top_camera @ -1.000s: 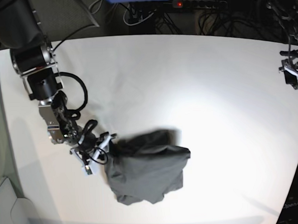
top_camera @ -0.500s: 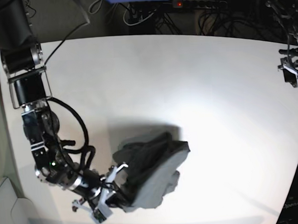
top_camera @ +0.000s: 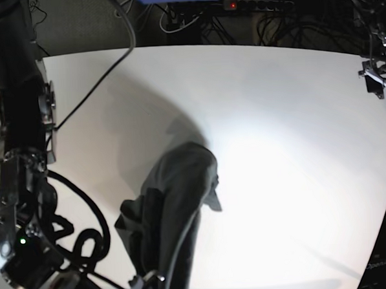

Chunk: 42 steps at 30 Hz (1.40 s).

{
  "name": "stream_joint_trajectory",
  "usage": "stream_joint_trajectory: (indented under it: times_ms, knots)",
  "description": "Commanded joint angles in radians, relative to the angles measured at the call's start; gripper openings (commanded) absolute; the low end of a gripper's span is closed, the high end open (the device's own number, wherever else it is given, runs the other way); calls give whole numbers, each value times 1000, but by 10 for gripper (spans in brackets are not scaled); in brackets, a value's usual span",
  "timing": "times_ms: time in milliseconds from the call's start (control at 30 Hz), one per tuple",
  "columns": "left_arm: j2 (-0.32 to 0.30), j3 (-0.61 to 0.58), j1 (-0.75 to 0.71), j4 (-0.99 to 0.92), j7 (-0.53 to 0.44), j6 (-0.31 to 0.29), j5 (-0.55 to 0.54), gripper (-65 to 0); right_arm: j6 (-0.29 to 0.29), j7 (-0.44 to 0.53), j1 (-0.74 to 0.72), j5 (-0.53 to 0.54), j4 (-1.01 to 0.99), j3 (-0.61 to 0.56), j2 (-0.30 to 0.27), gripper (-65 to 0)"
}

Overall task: Layout the t-shirt on the table in an organized manner, then fold the t-shirt properly
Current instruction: 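Drag the t-shirt with the right gripper and drop it spread out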

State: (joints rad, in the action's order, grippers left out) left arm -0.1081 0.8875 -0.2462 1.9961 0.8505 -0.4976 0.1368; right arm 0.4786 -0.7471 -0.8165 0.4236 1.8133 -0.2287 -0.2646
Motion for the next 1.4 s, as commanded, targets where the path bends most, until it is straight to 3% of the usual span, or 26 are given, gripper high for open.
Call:
stream_joint_trajectory:
  times_ms: [0, 133, 367, 700, 900, 967, 1133, 1300, 1367]
  knots:
    - [-14, 0, -9, 18, -37, 6, -10, -124, -5, 37, -48, 4, 12, 10, -6, -650]
    - [-14, 0, -37, 18, -61, 6, -10, -124, -5, 37, -62, 2, 13, 15, -29, -650]
    - [-14, 0, -37, 18, -60, 6, -10, -124, -5, 36, -80, 5, 26, 9, -17, -650]
    - [-14, 0, -38, 19, -60, 6, -10, -124, -7, 24, -149, 4, -8, -45, 178, -650]
    - [-14, 0, -38, 19, -60, 6, -10, -124, -7, -39, -145, 4, 15, 90, 222, -650]
    - [-15, 0, -35, 19, -60, 6, -10, -124, -7, -41, -143, 4, -24, 177, 205, -650]
    - [-14, 0, -28, 19, -60, 6, -10, -124, -7, -32, -11, 7, -91, 329, 92, -650]
    - [-14, -1, -15, 18, -60, 6, -90, -124, -7, 42, 283, 2, -143, 346, -3, -646]
    - [-14, -1, -20, 18, -60, 6, -118, -124, -7, 76, 386, 2, -165, 334, -35, -607]
